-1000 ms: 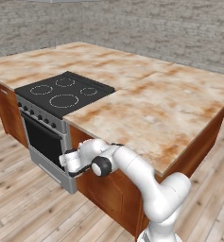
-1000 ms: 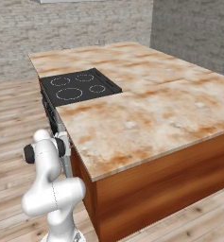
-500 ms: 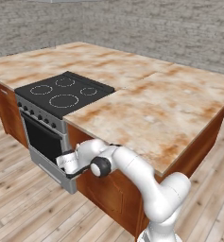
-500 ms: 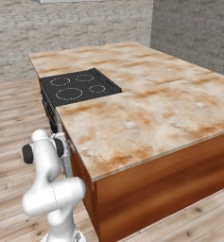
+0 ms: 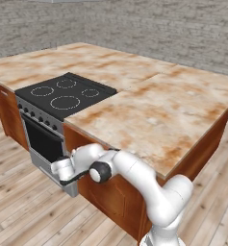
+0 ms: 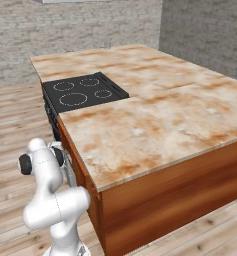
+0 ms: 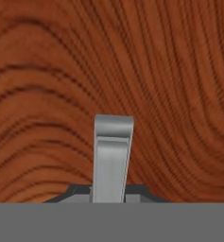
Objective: Take a straw from the drawer in front and place it inside the glass cup on the dining counter.
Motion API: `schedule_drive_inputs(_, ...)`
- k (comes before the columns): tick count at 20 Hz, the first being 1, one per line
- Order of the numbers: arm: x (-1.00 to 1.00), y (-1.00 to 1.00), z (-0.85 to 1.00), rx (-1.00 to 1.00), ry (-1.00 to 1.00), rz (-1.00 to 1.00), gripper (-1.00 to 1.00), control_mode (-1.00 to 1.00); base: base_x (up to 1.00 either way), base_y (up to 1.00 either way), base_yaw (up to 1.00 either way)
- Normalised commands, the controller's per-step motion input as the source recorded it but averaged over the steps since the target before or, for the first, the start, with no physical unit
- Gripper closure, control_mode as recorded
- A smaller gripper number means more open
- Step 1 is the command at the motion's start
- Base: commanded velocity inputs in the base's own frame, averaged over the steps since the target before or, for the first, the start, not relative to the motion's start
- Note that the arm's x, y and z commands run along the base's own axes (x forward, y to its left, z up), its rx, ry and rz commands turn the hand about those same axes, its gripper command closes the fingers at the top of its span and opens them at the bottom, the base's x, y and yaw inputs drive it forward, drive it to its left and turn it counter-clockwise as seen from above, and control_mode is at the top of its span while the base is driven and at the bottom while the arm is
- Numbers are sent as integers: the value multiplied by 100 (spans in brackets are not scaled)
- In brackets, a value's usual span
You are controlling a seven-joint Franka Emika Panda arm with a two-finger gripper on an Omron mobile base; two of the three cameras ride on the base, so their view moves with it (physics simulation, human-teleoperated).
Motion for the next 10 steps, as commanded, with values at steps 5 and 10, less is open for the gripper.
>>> schedule_drive_inputs(5, -32, 26, 0, 0, 0, -5, 100, -100, 0, 0, 0)
schedule_drive_inputs(10, -34, 26, 0, 0, 0, -5, 100, -100, 0, 0, 0)
